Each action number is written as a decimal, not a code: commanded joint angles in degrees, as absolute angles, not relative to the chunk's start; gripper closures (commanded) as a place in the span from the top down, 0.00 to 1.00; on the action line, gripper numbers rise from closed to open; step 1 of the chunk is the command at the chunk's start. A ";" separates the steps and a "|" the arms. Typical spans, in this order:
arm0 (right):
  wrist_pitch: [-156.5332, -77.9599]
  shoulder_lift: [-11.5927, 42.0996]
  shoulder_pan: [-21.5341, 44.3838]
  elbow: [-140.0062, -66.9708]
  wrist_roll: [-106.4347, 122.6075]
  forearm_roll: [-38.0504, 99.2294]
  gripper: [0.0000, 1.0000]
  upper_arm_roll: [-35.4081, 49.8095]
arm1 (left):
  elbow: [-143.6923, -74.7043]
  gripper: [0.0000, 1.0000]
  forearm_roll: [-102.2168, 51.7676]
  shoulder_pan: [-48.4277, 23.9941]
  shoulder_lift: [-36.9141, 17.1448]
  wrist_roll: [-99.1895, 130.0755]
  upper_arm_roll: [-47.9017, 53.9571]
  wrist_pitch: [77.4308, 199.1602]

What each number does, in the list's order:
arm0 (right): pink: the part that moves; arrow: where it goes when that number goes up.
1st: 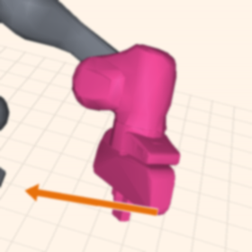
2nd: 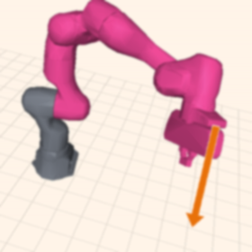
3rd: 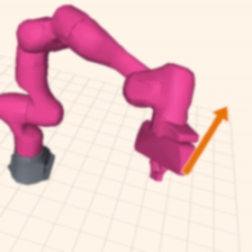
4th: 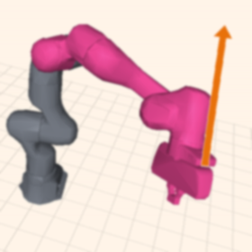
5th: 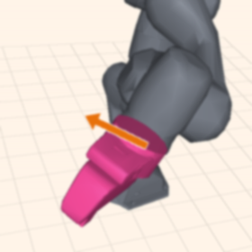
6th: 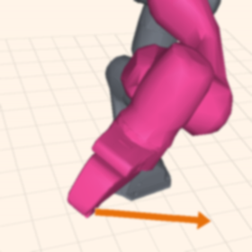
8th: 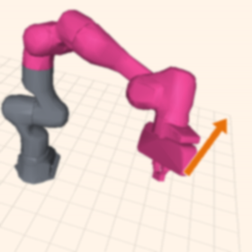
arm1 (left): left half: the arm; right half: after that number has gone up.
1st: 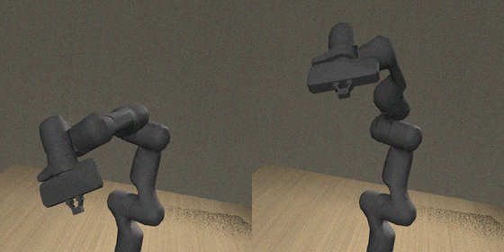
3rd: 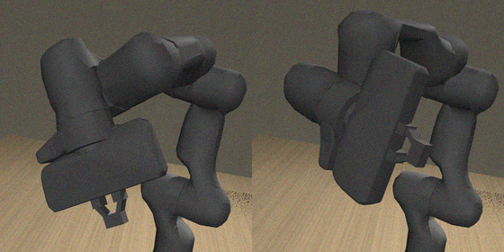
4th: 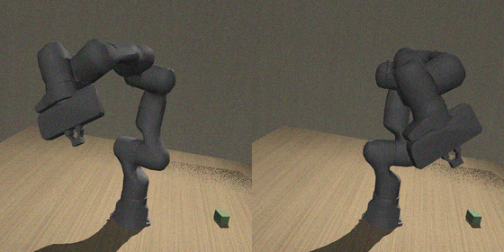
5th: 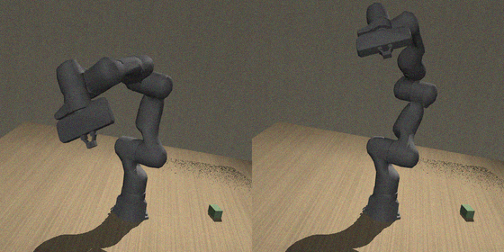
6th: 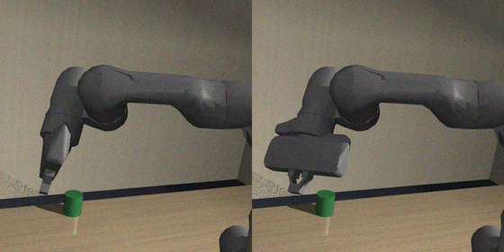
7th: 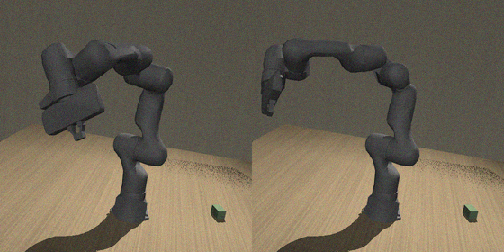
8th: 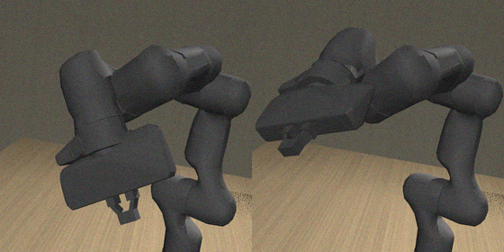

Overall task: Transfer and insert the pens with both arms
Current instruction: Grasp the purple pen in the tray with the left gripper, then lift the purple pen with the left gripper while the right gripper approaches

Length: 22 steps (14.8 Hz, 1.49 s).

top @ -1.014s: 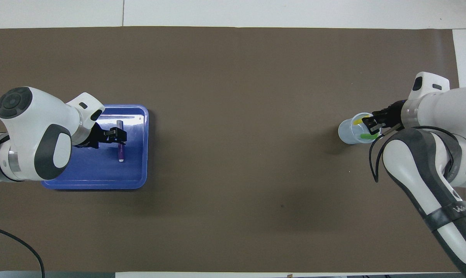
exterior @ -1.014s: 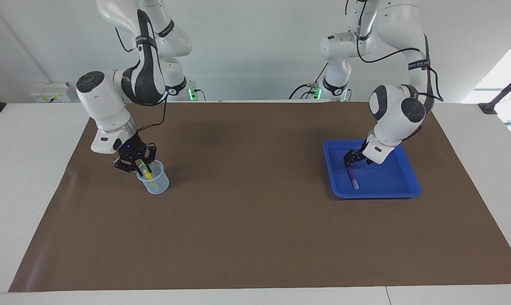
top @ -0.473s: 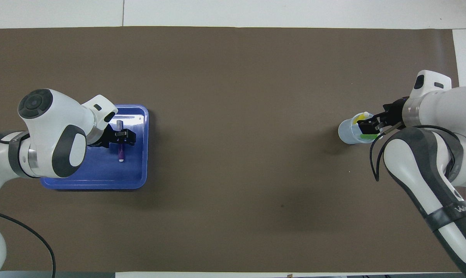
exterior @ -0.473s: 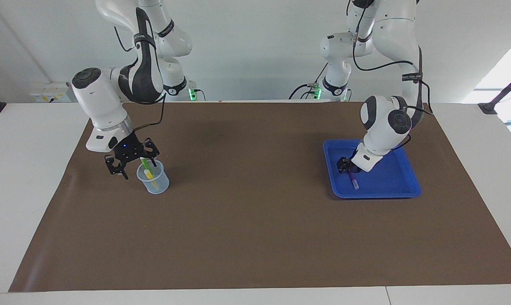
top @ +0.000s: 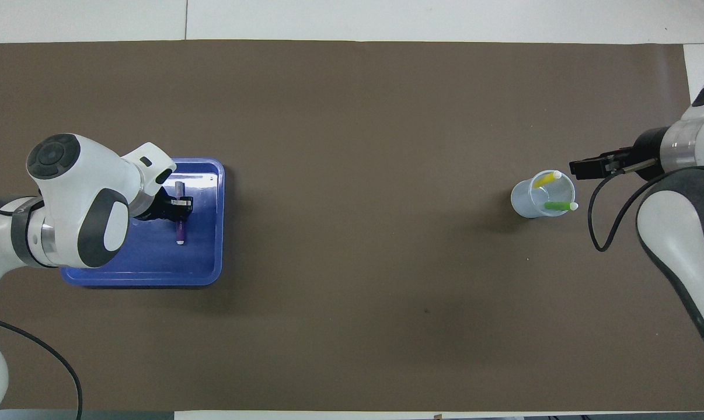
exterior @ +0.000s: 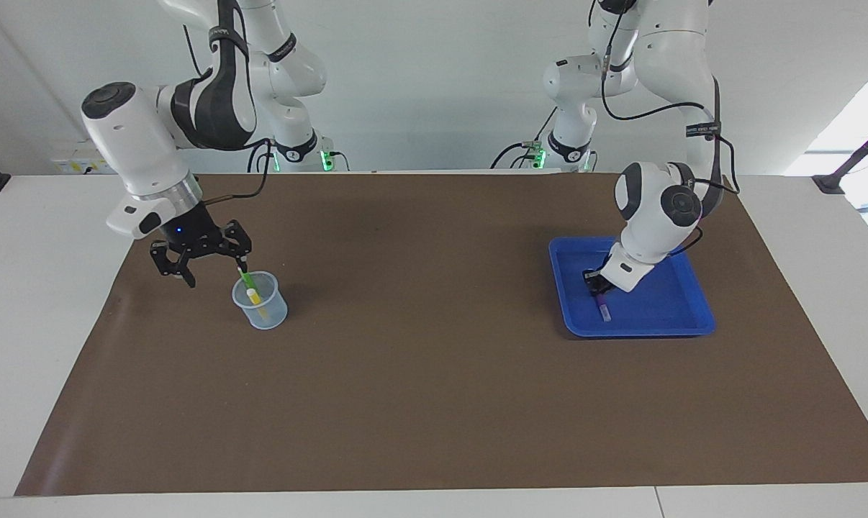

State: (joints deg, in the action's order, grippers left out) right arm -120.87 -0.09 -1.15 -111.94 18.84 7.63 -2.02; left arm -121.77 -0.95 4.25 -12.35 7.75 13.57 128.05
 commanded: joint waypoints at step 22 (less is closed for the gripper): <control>-89.48 -2.38 -0.53 -93.53 -2.29 1.32 1.00 0.35 | -105.73 0.00 -39.43 0.80 0.44 69.65 14.24 99.57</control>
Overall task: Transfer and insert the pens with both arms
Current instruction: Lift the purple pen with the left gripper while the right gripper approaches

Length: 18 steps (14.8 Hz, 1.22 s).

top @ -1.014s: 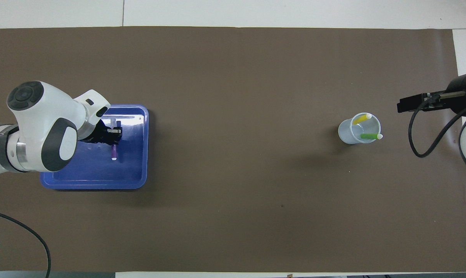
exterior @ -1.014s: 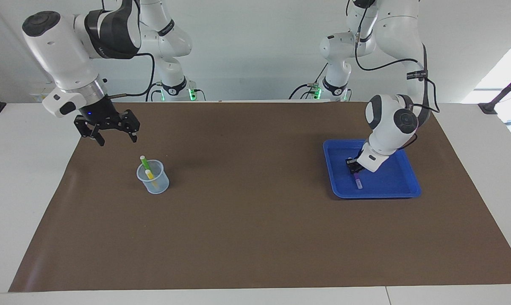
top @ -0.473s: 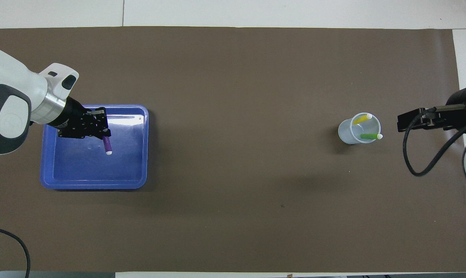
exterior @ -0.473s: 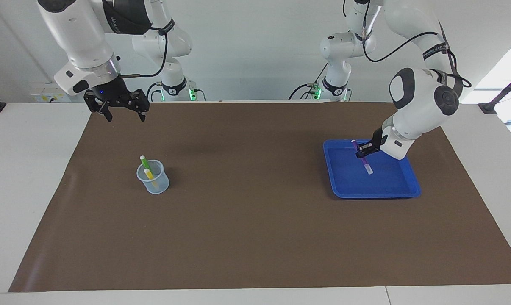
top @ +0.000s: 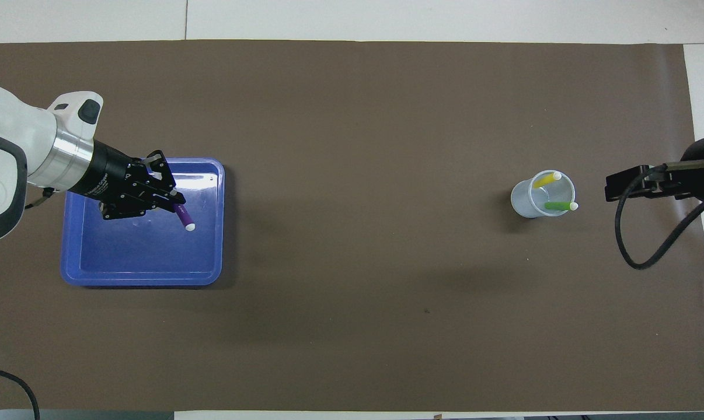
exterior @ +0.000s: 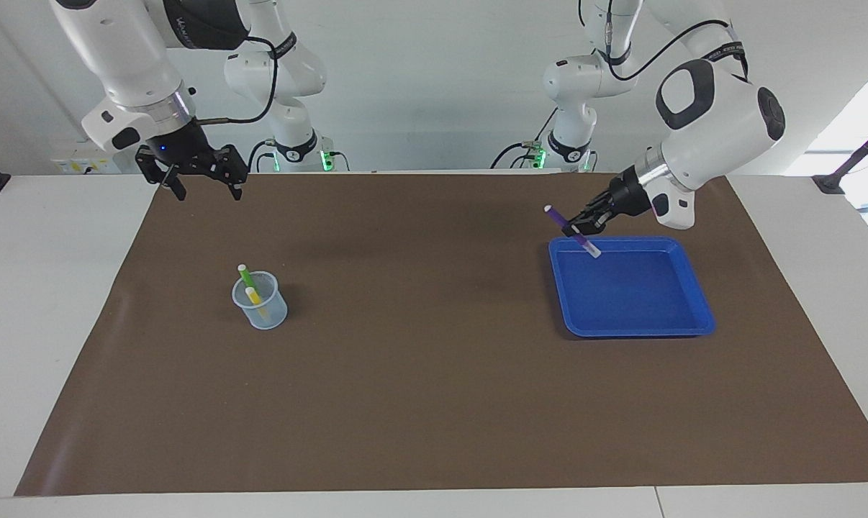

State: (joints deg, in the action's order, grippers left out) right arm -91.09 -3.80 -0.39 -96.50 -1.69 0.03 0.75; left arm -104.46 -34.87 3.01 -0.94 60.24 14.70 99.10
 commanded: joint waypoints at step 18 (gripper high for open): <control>-91.83 -4.13 0.44 -95.97 -3.87 27.41 1.00 6.06 | -121.55 0.00 -74.61 -25.57 7.12 95.27 14.33 138.51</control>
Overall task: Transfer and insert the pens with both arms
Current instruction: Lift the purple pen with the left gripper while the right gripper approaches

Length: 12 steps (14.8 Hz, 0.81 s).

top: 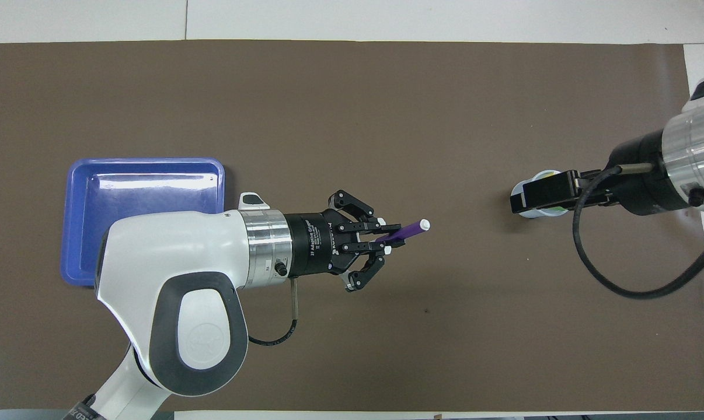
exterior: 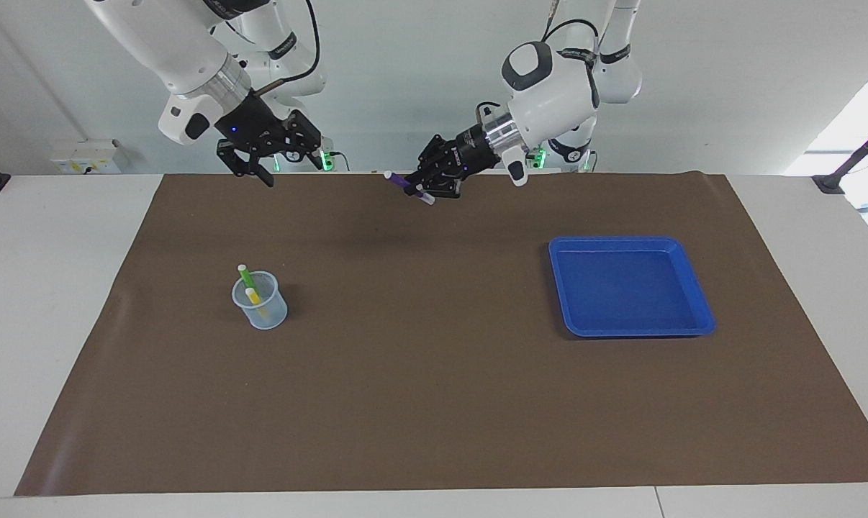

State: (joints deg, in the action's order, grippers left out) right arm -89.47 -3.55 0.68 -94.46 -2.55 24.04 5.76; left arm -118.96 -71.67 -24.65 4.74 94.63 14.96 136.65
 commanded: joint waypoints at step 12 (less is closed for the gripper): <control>-96.24 -0.52 0.70 -96.24 -9.31 30.59 0.96 18.45 | -122.96 0.00 -78.66 -27.77 8.09 95.01 14.33 140.62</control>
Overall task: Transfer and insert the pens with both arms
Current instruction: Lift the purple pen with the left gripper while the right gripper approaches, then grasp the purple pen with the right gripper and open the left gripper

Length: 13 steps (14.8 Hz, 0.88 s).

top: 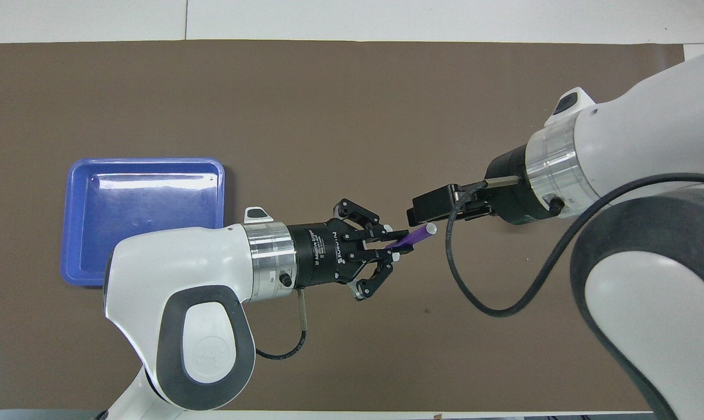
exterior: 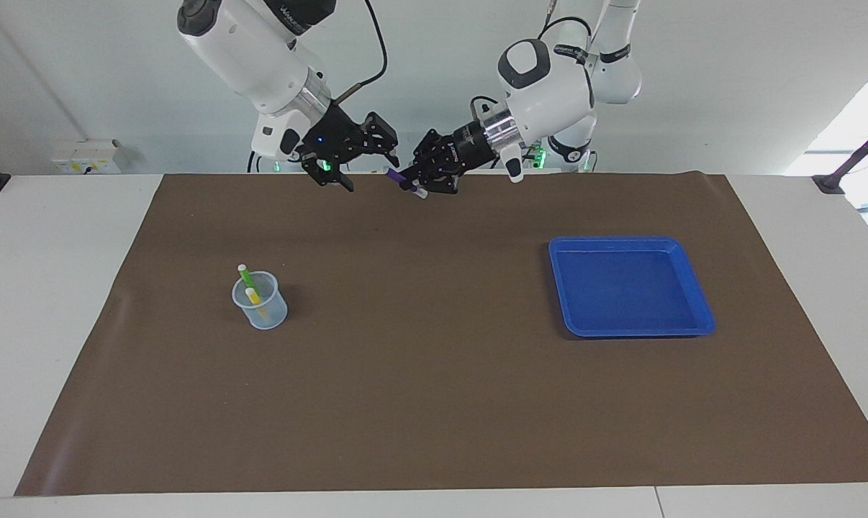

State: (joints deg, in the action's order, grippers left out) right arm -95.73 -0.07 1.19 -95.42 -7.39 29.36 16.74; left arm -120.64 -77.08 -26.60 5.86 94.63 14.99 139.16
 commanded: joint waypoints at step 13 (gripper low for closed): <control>-96.51 -1.67 0.88 -98.35 -14.33 29.10 0.00 19.51 | -123.22 0.00 -79.54 -27.69 8.17 95.01 14.24 140.89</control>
State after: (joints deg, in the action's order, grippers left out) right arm -95.77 -0.34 1.23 -96.85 -13.36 29.05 18.90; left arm -121.17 -78.00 -26.68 6.15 94.63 14.86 139.78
